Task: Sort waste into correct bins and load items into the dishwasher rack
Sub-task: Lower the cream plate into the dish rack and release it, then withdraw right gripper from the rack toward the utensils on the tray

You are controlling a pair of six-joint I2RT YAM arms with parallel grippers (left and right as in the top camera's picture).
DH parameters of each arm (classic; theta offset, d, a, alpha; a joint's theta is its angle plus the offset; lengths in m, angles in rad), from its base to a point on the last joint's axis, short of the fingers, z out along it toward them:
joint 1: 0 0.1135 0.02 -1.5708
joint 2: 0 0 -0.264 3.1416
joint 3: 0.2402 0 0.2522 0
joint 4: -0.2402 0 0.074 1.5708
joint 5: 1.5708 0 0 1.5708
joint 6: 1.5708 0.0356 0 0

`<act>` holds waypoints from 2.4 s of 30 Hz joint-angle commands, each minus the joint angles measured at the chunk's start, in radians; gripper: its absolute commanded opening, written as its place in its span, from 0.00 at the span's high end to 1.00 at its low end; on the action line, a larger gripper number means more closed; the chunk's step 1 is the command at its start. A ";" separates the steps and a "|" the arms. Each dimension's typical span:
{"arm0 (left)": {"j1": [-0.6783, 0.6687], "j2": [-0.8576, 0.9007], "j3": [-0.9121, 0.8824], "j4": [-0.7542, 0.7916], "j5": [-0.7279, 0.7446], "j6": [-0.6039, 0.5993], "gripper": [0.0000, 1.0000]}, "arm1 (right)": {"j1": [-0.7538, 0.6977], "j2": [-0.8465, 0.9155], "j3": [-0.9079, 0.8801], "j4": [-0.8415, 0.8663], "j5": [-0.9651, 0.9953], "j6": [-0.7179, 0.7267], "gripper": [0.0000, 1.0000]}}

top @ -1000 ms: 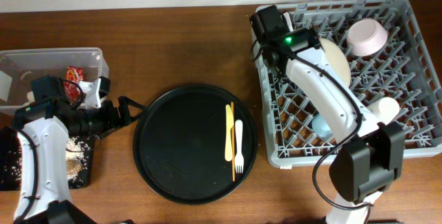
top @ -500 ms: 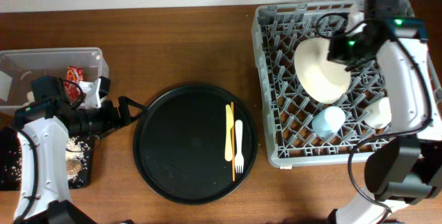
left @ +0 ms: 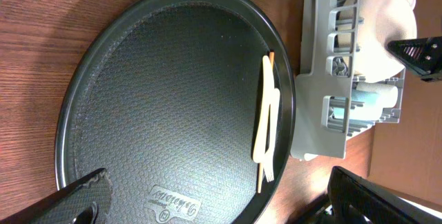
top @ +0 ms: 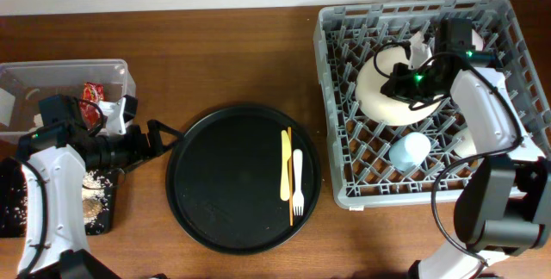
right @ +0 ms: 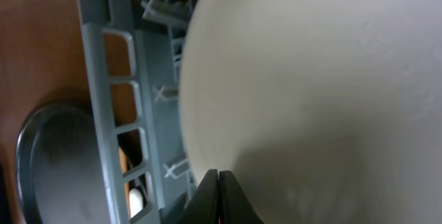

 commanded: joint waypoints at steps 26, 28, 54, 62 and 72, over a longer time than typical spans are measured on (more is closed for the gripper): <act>0.005 0.003 0.012 -0.001 0.006 0.003 0.01 | 0.021 0.094 0.284 -0.337 0.483 -0.002 0.96; 0.005 0.003 0.012 -0.001 0.006 0.003 0.00 | 0.021 0.094 0.283 -0.340 0.482 0.007 0.96; 0.005 0.003 0.012 -0.001 0.006 0.003 0.01 | 0.222 0.024 0.430 -0.567 0.032 -0.045 0.92; 0.005 0.003 0.012 -0.001 0.006 0.003 0.01 | 0.628 0.026 0.338 -0.529 0.309 0.239 0.96; 0.005 0.003 0.012 -0.001 0.006 0.003 0.01 | 0.715 0.054 -0.023 -0.028 0.369 0.413 0.75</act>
